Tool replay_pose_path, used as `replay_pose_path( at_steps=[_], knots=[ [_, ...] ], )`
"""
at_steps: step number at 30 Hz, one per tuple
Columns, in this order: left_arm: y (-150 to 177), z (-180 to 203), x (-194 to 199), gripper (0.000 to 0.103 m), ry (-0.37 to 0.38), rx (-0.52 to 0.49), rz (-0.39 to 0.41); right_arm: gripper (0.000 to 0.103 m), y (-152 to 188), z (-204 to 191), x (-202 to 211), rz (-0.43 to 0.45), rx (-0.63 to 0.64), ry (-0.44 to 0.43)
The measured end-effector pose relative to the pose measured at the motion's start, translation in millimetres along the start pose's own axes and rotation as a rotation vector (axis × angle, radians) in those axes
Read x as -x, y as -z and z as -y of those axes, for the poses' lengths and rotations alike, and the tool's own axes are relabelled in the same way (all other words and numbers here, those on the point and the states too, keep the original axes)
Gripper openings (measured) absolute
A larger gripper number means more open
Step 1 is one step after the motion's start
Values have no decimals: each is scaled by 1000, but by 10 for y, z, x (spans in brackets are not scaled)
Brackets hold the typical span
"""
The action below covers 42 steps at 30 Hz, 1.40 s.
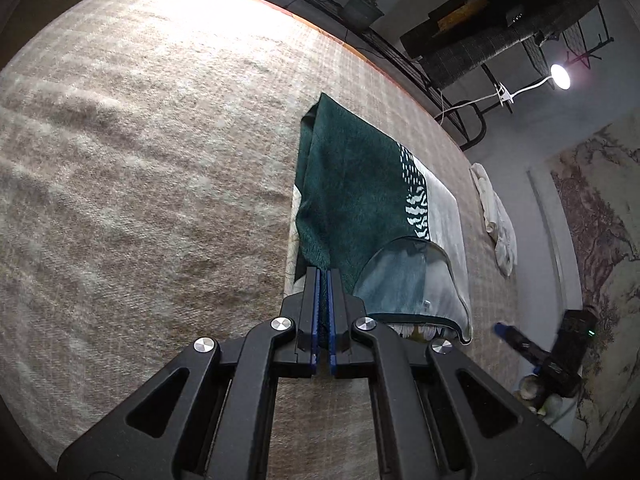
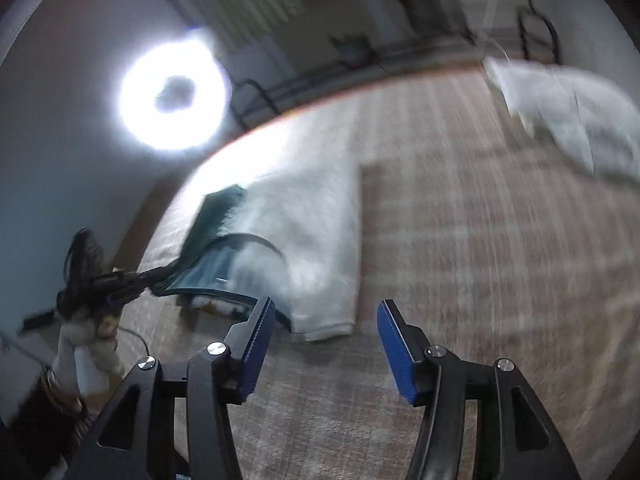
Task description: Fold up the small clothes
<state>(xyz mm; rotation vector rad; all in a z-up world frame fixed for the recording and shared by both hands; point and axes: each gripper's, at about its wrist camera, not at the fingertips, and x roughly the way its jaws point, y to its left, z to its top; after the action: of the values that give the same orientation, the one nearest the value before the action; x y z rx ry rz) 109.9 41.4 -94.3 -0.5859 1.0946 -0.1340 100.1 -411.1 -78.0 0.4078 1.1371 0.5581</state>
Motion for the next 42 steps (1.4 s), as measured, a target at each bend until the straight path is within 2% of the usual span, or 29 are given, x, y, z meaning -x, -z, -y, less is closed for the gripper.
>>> replay_pose_path(
  at_steps=[3, 5, 6, 7, 9, 12, 15, 19, 22, 24, 25, 26, 27, 28, 32, 34, 37, 42],
  knots=[
    [39, 9, -25, 1, -15, -24, -8, 37, 71, 76, -285, -83, -49, -18],
    [55, -12, -39, 1, -19, -24, -12, 22, 114, 48, -450, -129, -44, -23],
    [63, -29, -41, 1, -20, -20, -15, 8, 133, 25, -518, -144, -39, -26],
    [71, -53, -33, 1, -20, -16, -18, 1, 151, 0, -577, -159, -40, -23],
    [81, -104, 6, 1, -16, -11, -23, 0, 147, -50, -561, -157, -48, -29],
    [106, -185, 58, 1, -1, 13, -24, 0, 89, -130, -334, -105, -52, -94],
    [143, -236, 43, 1, -47, -12, -35, 0, 51, -110, -196, -76, -61, -128],
    [203, -204, -13, 1, -102, -82, -57, 0, 136, -82, -314, -143, -29, -49],
    [190, -107, 10, 1, -151, -147, -51, 0, 209, -188, -392, -191, 59, 30],
    [140, -73, 77, 15, -177, -154, -38, 5, 199, -294, -372, -198, 125, 79],
    [107, -58, 141, 23, -188, -149, -20, 15, 176, -332, -336, -203, 150, 85],
    [77, -34, 210, 35, -189, -144, 6, 21, 144, -368, -290, -197, 168, 89],
    [43, -3, 288, 38, -183, -144, 43, 34, 100, -427, -218, -169, 191, 96],
    [2, 51, 360, 38, -176, -152, 81, 35, 54, -472, -171, -141, 210, 98],
    [-263, 218, 353, 38, -153, -154, 124, 32, -229, -595, -39, -30, 233, 61],
    [-385, 274, 250, 38, -131, -134, 123, 26, -406, -665, -112, -6, 225, 41],
    [-601, 389, -32, 37, -90, -113, 99, 18, -618, -872, -356, 14, 243, 20],
    [-823, 499, -342, 28, -105, -137, 98, 10, -893, -1187, -940, -9, 277, 21]
  ],
)
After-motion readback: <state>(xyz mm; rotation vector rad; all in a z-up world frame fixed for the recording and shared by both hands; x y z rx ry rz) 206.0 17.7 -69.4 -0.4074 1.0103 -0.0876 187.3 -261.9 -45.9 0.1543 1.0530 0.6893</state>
